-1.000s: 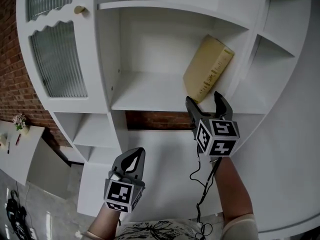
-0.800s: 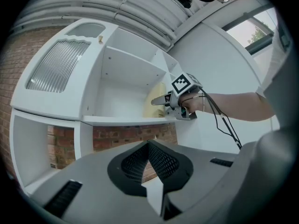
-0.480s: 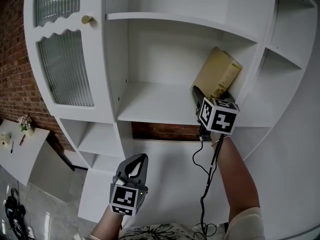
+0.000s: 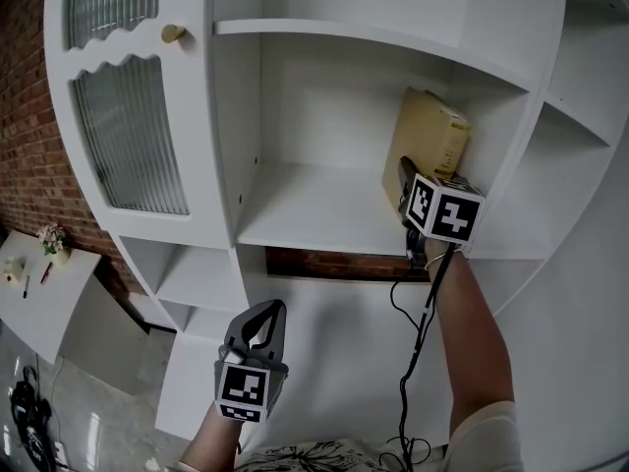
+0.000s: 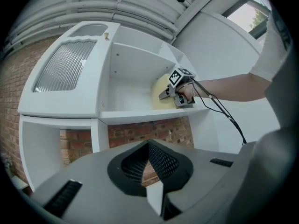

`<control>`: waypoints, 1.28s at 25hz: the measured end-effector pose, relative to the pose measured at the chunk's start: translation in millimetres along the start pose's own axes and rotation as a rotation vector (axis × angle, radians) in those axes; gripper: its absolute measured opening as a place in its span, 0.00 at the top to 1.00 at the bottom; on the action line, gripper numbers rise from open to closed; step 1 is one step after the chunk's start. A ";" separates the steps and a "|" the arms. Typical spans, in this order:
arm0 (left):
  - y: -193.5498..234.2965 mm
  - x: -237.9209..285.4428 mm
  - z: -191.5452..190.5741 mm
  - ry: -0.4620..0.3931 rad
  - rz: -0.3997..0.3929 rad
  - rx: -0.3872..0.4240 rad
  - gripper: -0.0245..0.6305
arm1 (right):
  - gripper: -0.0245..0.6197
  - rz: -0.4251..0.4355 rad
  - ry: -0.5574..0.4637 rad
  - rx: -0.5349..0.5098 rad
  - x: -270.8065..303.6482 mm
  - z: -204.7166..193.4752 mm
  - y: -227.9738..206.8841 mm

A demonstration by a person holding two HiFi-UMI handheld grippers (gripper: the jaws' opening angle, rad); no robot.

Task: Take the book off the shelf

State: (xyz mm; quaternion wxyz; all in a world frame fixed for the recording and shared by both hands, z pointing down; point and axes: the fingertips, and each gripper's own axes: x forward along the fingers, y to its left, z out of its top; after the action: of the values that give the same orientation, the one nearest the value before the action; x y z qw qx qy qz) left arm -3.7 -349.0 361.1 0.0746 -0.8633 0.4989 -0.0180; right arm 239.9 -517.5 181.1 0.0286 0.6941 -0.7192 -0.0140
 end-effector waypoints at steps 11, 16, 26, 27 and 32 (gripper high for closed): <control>2.2 -7.0 -3.6 0.010 0.015 -0.004 0.96 | 0.60 -0.017 -0.005 0.028 -15.4 -0.9 -1.8; -5.6 -23.5 -5.0 0.024 0.014 0.009 0.96 | 0.60 -0.034 -0.052 0.003 -49.2 3.3 1.4; -43.6 -50.1 -6.0 0.045 -0.022 -0.016 0.96 | 0.60 0.062 -0.105 -0.035 -140.1 2.1 24.5; -48.6 -51.9 -5.3 0.044 -0.030 -0.013 0.96 | 0.60 0.063 -0.114 -0.037 -150.4 1.2 24.1; -71.1 -62.0 -6.7 0.046 -0.053 -0.020 0.96 | 0.60 0.066 -0.157 -0.038 -199.5 -14.7 29.0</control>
State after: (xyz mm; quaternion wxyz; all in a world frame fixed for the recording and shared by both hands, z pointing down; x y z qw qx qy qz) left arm 25.6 -261.2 380.8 0.0540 -0.8762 0.4777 -0.0347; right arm 218.8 -316.7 193.2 -0.0142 0.6660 -0.7413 -0.0812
